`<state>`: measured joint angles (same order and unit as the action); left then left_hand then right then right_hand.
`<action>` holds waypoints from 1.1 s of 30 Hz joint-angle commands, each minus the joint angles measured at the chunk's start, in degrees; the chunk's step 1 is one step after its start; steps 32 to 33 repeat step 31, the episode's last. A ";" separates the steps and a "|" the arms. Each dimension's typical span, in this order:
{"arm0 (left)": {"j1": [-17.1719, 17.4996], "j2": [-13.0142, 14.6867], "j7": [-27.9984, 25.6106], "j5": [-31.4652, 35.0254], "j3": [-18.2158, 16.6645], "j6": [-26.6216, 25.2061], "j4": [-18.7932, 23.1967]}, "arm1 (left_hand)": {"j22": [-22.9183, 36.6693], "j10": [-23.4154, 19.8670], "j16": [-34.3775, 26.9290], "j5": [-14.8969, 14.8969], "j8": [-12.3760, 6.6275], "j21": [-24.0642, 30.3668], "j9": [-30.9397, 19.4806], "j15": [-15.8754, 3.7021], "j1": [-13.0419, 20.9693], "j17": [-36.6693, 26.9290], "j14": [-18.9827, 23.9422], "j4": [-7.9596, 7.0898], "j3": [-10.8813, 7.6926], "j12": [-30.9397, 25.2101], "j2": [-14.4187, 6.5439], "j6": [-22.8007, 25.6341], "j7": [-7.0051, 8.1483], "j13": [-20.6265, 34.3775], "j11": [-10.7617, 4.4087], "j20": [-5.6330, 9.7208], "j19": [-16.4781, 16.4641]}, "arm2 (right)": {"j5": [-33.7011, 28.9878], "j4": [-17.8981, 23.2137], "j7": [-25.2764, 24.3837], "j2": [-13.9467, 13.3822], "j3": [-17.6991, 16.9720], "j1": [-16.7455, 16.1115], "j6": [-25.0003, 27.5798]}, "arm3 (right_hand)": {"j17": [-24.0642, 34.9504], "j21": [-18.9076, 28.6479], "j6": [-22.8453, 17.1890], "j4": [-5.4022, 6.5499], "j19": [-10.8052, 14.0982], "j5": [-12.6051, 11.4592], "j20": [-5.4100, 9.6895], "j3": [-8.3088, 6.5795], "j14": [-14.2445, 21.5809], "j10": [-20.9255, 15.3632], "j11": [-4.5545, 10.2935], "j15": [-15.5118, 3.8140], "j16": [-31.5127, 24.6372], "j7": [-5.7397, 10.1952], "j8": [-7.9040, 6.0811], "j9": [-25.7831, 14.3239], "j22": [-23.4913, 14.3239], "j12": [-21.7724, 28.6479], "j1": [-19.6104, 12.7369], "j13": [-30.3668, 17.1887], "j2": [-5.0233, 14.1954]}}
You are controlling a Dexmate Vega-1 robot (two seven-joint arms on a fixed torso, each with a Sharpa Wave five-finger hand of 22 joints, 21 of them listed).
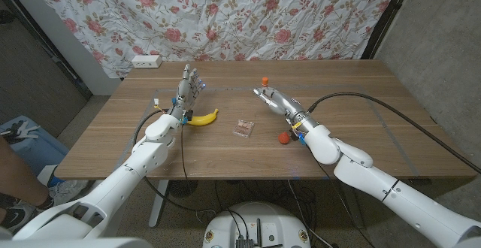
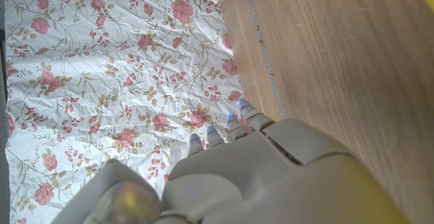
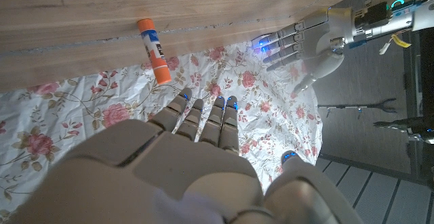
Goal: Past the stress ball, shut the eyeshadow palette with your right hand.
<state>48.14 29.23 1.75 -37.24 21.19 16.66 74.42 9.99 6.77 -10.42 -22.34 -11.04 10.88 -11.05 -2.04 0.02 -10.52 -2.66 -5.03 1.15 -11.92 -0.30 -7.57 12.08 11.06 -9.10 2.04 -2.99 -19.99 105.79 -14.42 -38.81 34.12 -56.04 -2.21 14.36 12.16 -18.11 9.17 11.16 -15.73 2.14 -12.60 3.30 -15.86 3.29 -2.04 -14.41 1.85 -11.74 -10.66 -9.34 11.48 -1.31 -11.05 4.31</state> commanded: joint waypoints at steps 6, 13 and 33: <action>-0.03 -0.01 0.11 -0.02 0.00 0.05 -0.07 | 0.25 -0.04 -0.45 -0.28 -0.32 0.38 -0.20 -4.10 0.73 -0.20 -0.39 -0.33 -0.04 -0.30 -0.08 -0.12 0.52 0.20 -0.46 0.43 -0.50 | 8.53 -1.03 -1.49 0.01 -3.75 -0.34 0.92 | -0.10 -0.09 1.20 -0.11 1.08 -0.15 0.86 -0.56 1.23 -0.09 -0.20 -2.05 -0.11 -0.06 0.48 0.10 -0.14 0.06 -0.29 -0.08 4.40; -0.01 -0.02 -0.01 0.01 0.00 0.04 -0.04 | 0.25 -0.06 -0.45 -0.28 -0.31 0.39 -0.20 -4.09 0.74 -0.20 -0.39 -0.33 -0.04 -0.30 -0.08 -0.13 0.52 0.20 -0.44 0.41 -0.51 | 13.83 -2.48 -0.97 0.38 -5.16 -0.45 -0.10 | -0.25 -0.19 2.78 -0.08 1.85 -0.08 0.39 -0.64 1.84 0.89 -0.27 -1.61 -0.10 -0.30 1.07 0.18 -0.14 -0.40 -0.09 0.01 4.07; -0.02 0.00 0.10 -0.02 0.00 0.04 -0.06 | 0.25 -0.03 -0.43 -0.28 -0.32 0.40 -0.20 -4.09 0.73 -0.20 -0.42 -0.33 -0.04 -0.29 -0.07 -0.12 0.52 0.20 -0.46 0.44 -0.53 | 19.61 -4.81 -2.48 1.67 -6.11 0.08 -1.99 | -0.59 -0.10 3.18 -0.17 4.10 0.03 0.37 -0.76 4.40 0.16 -1.82 -0.96 -0.55 -1.75 0.93 0.32 -0.15 -0.17 0.09 0.18 3.53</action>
